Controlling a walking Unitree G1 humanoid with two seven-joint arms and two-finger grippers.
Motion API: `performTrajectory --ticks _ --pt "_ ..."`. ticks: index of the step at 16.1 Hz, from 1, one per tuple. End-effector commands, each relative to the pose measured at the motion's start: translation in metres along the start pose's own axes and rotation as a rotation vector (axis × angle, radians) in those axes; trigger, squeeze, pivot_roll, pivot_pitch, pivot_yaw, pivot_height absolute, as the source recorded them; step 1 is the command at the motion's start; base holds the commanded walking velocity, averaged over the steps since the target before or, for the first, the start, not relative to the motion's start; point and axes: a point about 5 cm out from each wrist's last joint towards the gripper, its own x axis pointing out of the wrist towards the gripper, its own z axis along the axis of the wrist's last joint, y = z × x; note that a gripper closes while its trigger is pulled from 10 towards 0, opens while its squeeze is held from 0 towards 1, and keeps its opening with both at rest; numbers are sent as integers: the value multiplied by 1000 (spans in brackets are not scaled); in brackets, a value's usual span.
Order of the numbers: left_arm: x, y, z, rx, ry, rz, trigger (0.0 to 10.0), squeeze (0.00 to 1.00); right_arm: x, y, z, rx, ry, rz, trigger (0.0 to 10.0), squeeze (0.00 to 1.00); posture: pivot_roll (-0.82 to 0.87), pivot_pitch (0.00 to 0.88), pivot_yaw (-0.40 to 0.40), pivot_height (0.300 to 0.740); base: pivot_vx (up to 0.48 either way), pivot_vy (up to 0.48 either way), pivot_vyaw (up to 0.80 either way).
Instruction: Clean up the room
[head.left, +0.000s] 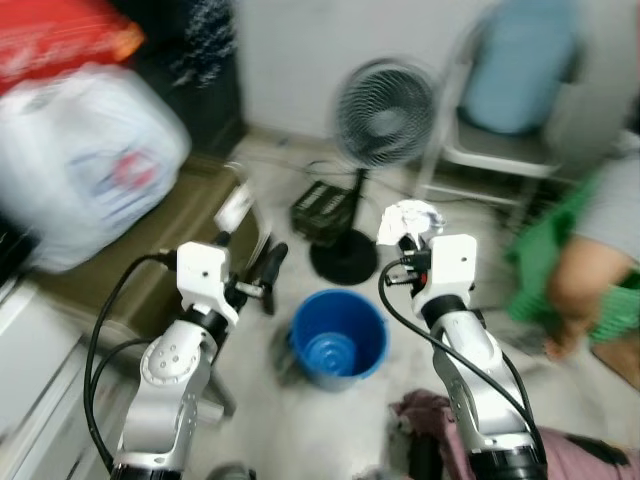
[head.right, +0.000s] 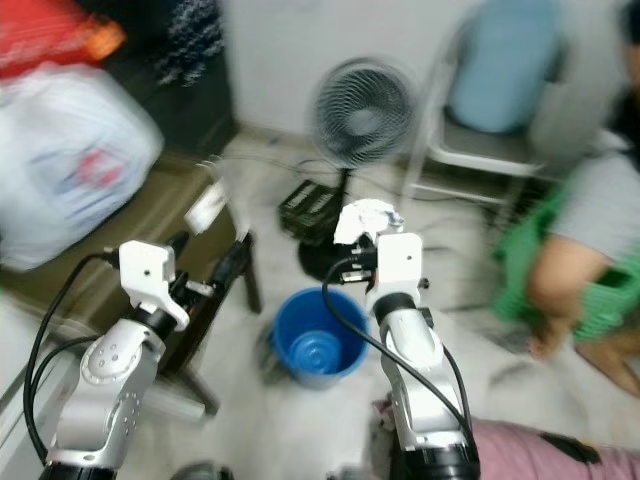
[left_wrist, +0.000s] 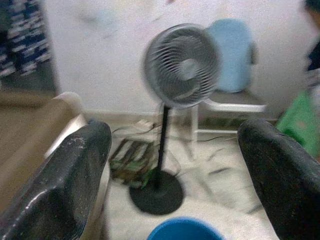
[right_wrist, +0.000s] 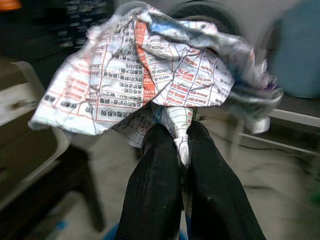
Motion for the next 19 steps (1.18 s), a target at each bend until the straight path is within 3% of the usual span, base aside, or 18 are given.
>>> performTrajectory --ticks 1,9,14,19 --pt "2 -10 2 -7 -11 -35 10000 0 -2 -11 -2 -12 8 -33 10000 0 -64 42 -64 740 334 0 0" --pt "4 -9 2 -5 -11 -34 10000 0 0 -8 0 -11 -3 -17 10000 0 -62 48 -63 740 374 0 0" --pt "4 -9 2 -2 -7 -30 10000 0 1 -8 1 -11 -10 -22 10000 0 -62 48 -64 740 389 0 622" --pt "0 -5 6 7 -35 -23 10000 0 5 -3 -1 -1 -3 -1 10000 0 -34 41 -74 740 0 0 0"
